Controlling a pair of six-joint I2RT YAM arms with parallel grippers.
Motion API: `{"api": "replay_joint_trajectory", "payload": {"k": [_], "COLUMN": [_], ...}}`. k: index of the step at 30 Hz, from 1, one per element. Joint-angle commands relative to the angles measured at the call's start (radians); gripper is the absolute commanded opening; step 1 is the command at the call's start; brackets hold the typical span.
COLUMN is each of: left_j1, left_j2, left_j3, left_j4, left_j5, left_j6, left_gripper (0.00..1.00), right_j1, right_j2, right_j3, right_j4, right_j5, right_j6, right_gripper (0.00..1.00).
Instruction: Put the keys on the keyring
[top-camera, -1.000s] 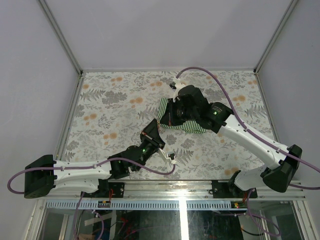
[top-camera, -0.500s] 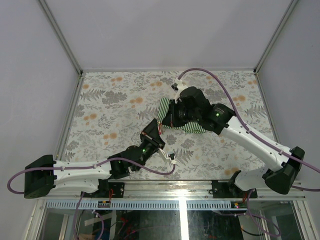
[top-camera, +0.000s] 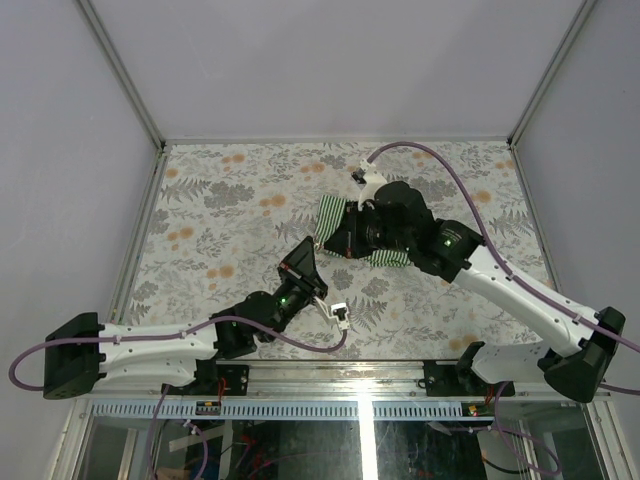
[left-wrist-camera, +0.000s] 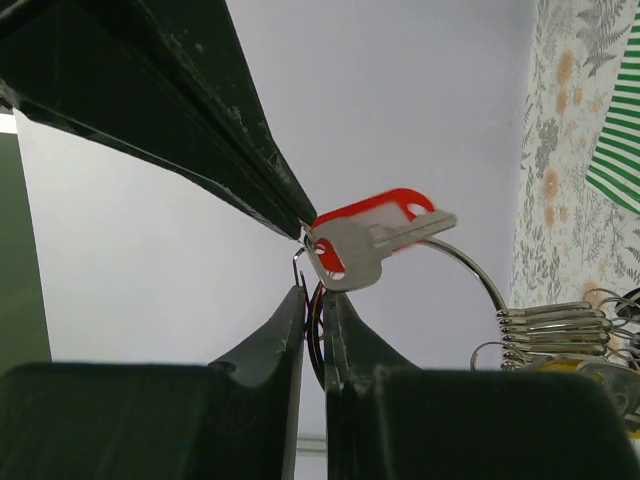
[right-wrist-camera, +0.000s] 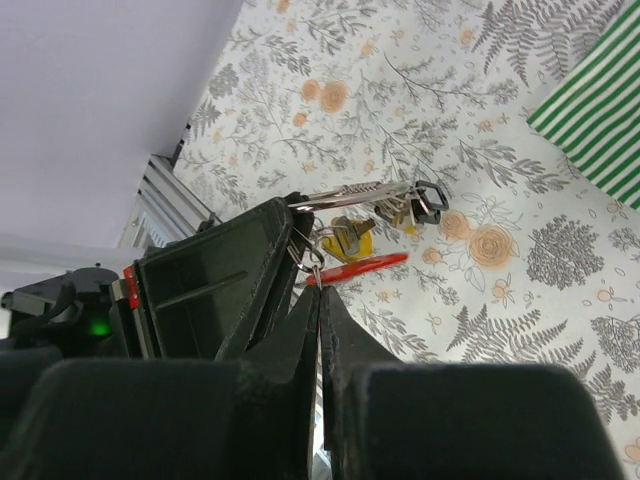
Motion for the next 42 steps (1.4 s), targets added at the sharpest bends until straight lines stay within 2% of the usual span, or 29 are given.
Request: {"api": "replay_joint_trajectory", "payload": {"k": [1, 5, 13, 17, 20, 25, 28, 32, 38, 42], "left_j1": [-0.003, -0.007, -0.011, -0.011, -0.010, -0.010, -0.010, -0.009, -0.007, -0.008], "left_j2": [-0.043, -0.064, -0.086, -0.097, -0.102, -0.118, -0.148, -0.219, -0.302, -0.359], "left_j3": [0.028, 0.033, 0.046, 0.049, 0.052, 0.067, 0.102, 0.190, 0.255, 0.265], "left_j4": [0.095, 0.083, 0.078, 0.075, 0.065, 0.023, -0.064, -0.227, -0.316, -0.329], "left_j5": [-0.008, 0.004, 0.015, 0.024, 0.031, 0.051, 0.084, 0.181, 0.328, 0.452], "left_j6": [-0.032, -0.069, -0.120, -0.141, -0.164, -0.224, -0.315, -0.512, -0.690, -0.809], "left_gripper": [0.00, 0.00, 0.00, 0.00, 0.00, 0.00, 0.00, 0.00, 0.00, 0.00], "right_j1": [0.000, 0.001, 0.000, -0.001, -0.001, 0.000, -0.001, -0.001, -0.001, 0.000], "right_j2": [-0.066, -0.085, -0.100, -0.107, -0.124, -0.172, -0.209, -0.276, -0.397, -0.456], "right_j3": [-0.021, -0.043, -0.047, -0.050, -0.051, -0.052, -0.061, -0.115, -0.263, -0.317], "right_j4": [0.099, 0.135, 0.135, 0.132, 0.127, 0.132, 0.145, 0.220, 0.430, 0.528], "right_j5": [-0.022, -0.053, -0.065, -0.064, -0.053, -0.027, -0.022, -0.023, -0.045, -0.092], "right_j6": [-0.024, -0.030, -0.046, -0.054, -0.074, -0.137, -0.198, -0.294, -0.417, -0.481], "right_gripper": [0.03, 0.08, 0.10, 0.16, 0.25, 0.30, 0.32, 0.36, 0.49, 0.52]}}
